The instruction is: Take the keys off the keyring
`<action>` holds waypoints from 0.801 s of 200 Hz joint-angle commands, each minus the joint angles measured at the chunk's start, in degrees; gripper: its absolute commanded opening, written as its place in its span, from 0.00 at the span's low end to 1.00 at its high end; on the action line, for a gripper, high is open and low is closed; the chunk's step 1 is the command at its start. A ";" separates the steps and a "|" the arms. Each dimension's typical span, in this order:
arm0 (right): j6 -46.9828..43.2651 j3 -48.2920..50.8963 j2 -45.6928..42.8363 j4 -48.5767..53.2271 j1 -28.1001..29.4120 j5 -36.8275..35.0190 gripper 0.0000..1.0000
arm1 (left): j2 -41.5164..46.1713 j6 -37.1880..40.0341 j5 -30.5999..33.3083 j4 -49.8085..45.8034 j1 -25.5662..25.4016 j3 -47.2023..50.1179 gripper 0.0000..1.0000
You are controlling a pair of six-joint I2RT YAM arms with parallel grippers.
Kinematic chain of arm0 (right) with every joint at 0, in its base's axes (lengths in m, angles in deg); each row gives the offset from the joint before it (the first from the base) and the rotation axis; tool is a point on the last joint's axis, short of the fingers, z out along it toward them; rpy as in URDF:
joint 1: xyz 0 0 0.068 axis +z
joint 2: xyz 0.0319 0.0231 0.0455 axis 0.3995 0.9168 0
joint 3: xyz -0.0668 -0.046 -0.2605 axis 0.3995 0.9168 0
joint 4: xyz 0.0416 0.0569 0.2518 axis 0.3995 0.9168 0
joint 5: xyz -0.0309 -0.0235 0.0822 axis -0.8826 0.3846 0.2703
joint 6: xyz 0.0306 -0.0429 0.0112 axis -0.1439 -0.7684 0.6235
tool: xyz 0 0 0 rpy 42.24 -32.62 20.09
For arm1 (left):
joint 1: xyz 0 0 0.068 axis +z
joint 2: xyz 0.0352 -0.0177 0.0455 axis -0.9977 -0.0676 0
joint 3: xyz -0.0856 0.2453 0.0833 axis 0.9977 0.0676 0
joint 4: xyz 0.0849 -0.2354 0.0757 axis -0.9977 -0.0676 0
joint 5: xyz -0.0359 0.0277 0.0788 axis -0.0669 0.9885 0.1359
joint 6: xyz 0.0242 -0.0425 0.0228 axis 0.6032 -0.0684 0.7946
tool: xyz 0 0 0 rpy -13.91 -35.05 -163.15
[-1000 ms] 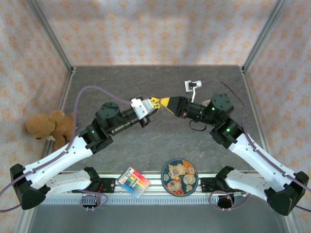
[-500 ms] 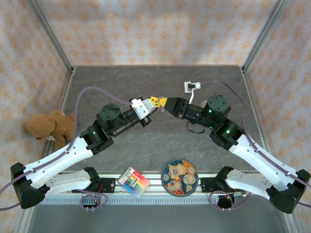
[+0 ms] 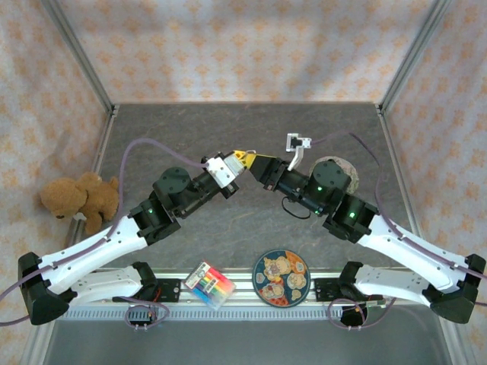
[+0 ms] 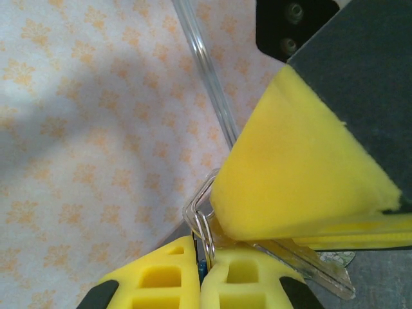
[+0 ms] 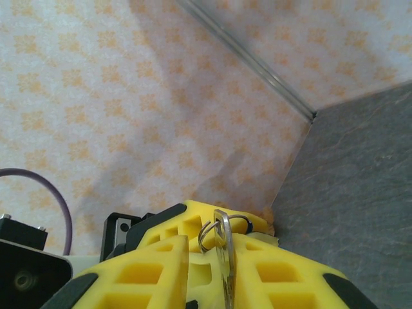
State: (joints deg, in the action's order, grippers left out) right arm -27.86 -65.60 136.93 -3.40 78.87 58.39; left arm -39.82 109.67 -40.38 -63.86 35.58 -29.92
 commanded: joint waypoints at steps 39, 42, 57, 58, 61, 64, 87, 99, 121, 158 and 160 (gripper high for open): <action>-5.70 -2.72 4.58 3.27 5.02 -6.52 0.20 | 0.70 1.33 2.17 6.55 -1.20 0.05 0.00; -5.79 -2.83 4.74 3.26 5.09 -6.63 0.20 | 0.73 1.38 2.14 6.55 -1.22 0.06 0.00; -6.23 -2.71 4.87 3.15 5.08 -7.54 0.21 | 0.87 1.16 2.34 6.89 -1.22 0.07 0.00; -6.24 -2.71 4.93 3.19 5.15 -7.62 0.21 | 0.85 1.16 2.36 6.89 -1.22 0.07 0.00; -6.28 -2.71 4.90 3.23 5.19 -7.86 0.21 | 0.86 1.16 2.43 6.97 -1.22 0.07 0.00; -6.37 -2.71 5.02 3.31 5.19 -8.10 0.21 | 0.90 1.20 2.51 7.03 -1.22 0.09 0.00; -6.43 -2.80 5.98 3.25 5.34 -7.99 0.26 | 0.74 1.33 3.03 7.25 -1.27 -0.15 0.00; -6.33 -2.69 6.50 3.11 5.49 -8.17 0.25 | 0.65 1.33 3.18 7.43 -1.28 -0.29 0.00; -6.51 -2.65 7.00 3.06 5.70 -8.47 0.15 | 0.63 1.38 3.63 7.94 -1.23 -0.15 0.00; -7.42 -2.73 7.22 3.66 6.20 -8.42 0.05 | 0.66 1.59 4.40 8.31 -1.27 0.01 0.00; -7.54 -2.72 7.19 3.69 6.26 -8.34 0.04 | 0.65 1.55 4.41 8.31 -1.26 0.03 0.00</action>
State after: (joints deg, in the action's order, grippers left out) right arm -34.26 -68.27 142.13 -4.04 82.94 46.56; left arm -39.82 110.31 -33.75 -63.70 35.58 -29.74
